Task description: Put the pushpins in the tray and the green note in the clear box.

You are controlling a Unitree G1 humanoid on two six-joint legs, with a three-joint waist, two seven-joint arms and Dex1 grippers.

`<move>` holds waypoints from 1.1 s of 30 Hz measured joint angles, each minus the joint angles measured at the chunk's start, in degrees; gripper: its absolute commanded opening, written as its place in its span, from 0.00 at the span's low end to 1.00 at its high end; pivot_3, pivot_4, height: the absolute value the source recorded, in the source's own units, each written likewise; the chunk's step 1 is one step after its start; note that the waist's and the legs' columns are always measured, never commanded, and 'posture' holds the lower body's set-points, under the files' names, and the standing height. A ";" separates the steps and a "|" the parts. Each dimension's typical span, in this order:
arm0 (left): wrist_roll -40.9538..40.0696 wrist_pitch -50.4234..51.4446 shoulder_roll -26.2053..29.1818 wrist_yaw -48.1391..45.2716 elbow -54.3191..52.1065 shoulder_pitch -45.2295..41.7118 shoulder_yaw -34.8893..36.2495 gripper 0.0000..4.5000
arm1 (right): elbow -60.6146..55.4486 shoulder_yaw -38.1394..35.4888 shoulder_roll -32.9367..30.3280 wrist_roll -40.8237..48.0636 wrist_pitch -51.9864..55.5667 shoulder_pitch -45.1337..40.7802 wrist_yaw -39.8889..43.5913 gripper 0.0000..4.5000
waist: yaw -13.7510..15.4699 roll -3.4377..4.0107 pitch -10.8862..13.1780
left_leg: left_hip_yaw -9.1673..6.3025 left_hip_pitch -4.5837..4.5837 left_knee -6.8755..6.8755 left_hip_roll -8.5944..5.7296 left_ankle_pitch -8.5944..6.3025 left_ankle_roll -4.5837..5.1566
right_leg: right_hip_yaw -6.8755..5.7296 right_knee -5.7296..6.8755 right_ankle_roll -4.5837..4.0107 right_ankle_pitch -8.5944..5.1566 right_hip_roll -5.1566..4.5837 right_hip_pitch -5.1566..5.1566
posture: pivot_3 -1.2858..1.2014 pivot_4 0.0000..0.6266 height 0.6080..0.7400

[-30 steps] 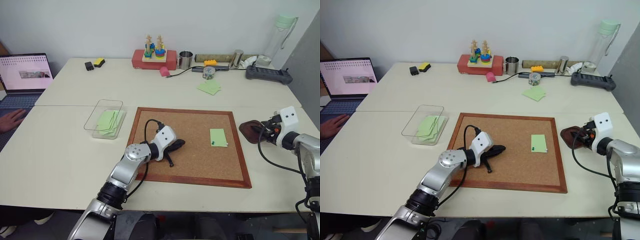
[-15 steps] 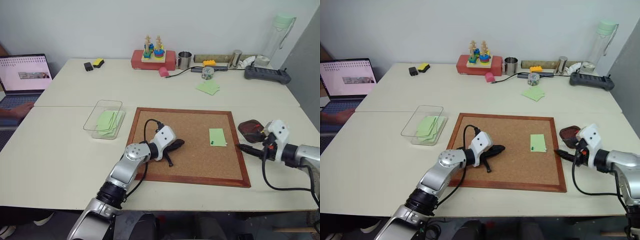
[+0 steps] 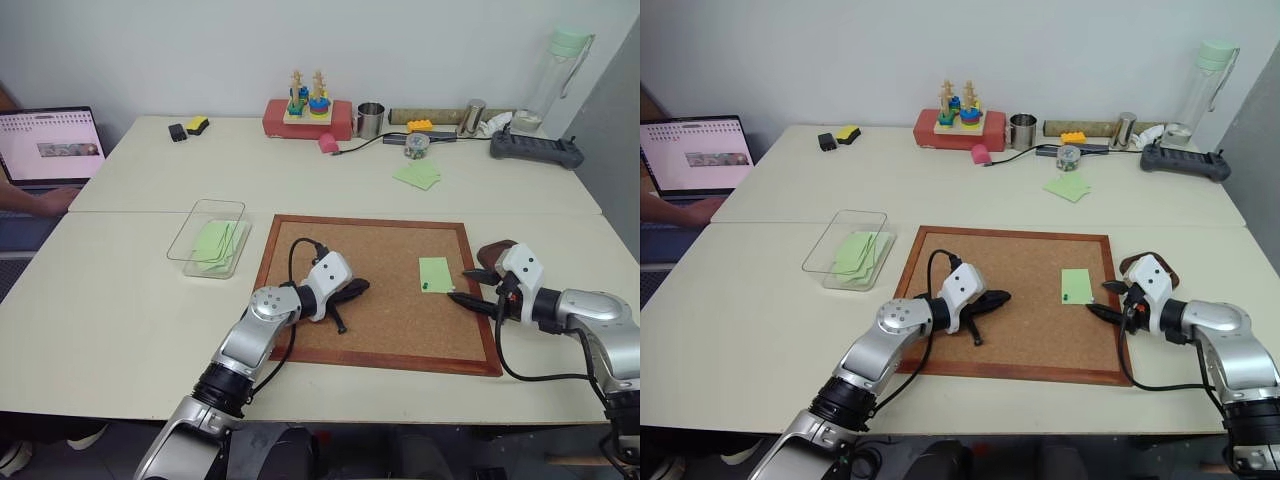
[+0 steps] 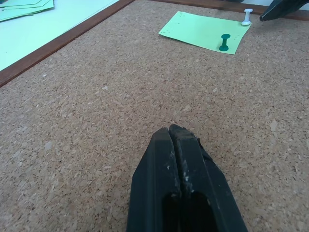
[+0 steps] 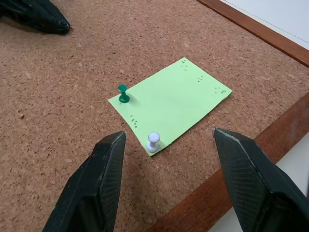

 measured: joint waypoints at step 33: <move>0.05 0.00 0.33 0.22 -0.57 0.54 -0.03 0.00 | -3.39 -2.73 -1.43 5.15 5.31 2.47 4.01 0.24 | -0.16 0.00 -0.01 | 0.01 0.01 -0.01 0.02 0.00 0.00 | 0.00 0.00 0.00 0.00 0.00 -0.01 | 0.52 0.24 1.00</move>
